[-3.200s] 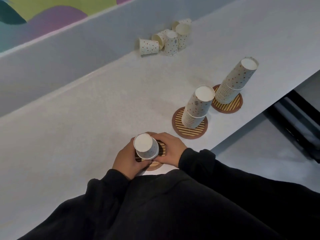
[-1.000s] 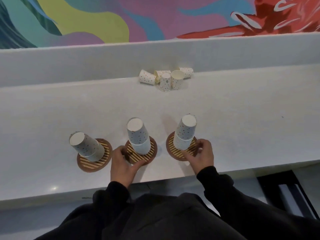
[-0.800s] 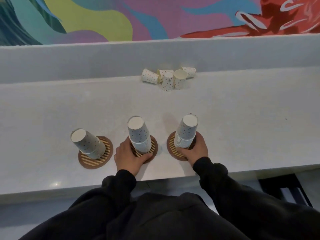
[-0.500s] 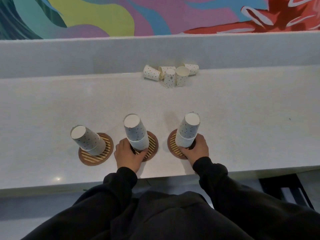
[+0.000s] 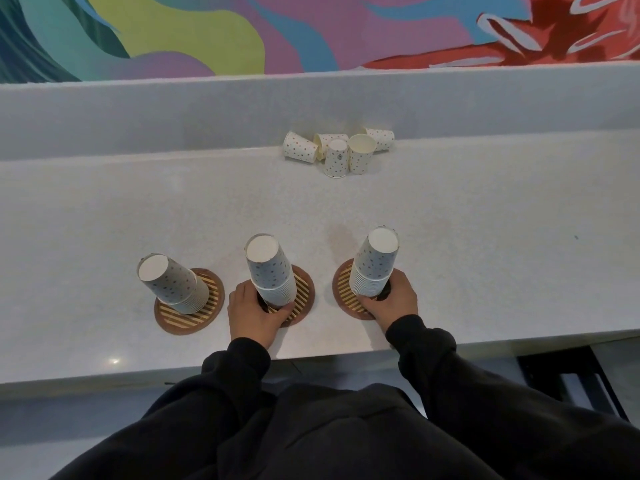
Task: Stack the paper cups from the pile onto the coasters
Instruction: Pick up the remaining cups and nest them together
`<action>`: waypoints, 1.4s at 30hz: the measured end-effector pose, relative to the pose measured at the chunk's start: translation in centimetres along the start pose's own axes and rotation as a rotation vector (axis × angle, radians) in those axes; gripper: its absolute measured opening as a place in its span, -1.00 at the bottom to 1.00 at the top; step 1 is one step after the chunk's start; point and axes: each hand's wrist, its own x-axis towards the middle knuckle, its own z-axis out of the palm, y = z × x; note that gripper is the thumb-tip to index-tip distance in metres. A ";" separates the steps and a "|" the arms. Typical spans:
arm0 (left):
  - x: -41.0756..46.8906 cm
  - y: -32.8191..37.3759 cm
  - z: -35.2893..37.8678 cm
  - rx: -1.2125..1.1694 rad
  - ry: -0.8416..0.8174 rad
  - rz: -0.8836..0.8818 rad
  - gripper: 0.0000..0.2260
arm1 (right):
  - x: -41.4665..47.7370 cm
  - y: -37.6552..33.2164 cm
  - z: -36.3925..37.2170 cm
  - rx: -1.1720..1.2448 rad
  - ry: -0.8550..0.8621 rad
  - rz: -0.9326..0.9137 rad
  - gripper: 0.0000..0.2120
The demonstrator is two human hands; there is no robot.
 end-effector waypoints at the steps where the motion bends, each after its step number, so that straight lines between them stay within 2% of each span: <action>1: 0.0 0.0 0.0 -0.001 0.001 0.001 -0.25 | 0.0 0.0 0.0 -0.001 0.000 0.001 -0.28; 14: 0.2 0.0 -0.2 -0.053 -0.020 0.016 -0.23 | -0.2 -0.7 -0.4 -0.024 -0.009 0.014 -0.26; 19: 0.0 0.5 -2.7 -0.236 -0.142 -0.020 -0.02 | -0.1 -0.8 -2.0 0.015 -0.031 0.060 -0.19; 21: -0.6 0.7 -4.6 -0.215 -0.151 -0.022 0.12 | 0.0 -0.8 -4.0 0.039 0.000 0.071 -0.20; 22: -0.9 1.0 -5.7 -0.209 -0.140 -0.006 0.13 | 0.2 -1.1 -5.4 0.061 0.026 0.054 -0.23; 24: -0.9 2.6 -8.5 -0.224 -0.103 0.094 0.03 | 1.0 -2.5 -8.7 0.104 0.093 -0.012 -0.29; 27: 1.0 7.4 -14.2 -0.248 -0.031 0.348 -0.22 | 3.3 -6.7 -13.8 0.175 0.184 -0.118 -0.42; 29: 3.5 11.3 -18.1 -0.259 0.024 0.537 -0.44 | 5.3 -10.2 -16.2 0.161 0.207 -0.196 -0.44; 32: 8.3 16.8 -21.0 -0.283 0.025 0.691 -0.60 | 7.8 -15.1 -17.8 0.097 0.221 -0.275 -0.46; 35: 13.9 21.3 -20.0 -0.199 -0.045 0.734 -0.67 | 10.3 -18.5 -17.6 0.027 0.207 -0.307 -0.47; 42: 23.1 27.2 -11.6 0.275 -0.247 0.829 -0.66 | 17.1 -20.5 -15.5 -0.124 0.122 -0.300 -0.40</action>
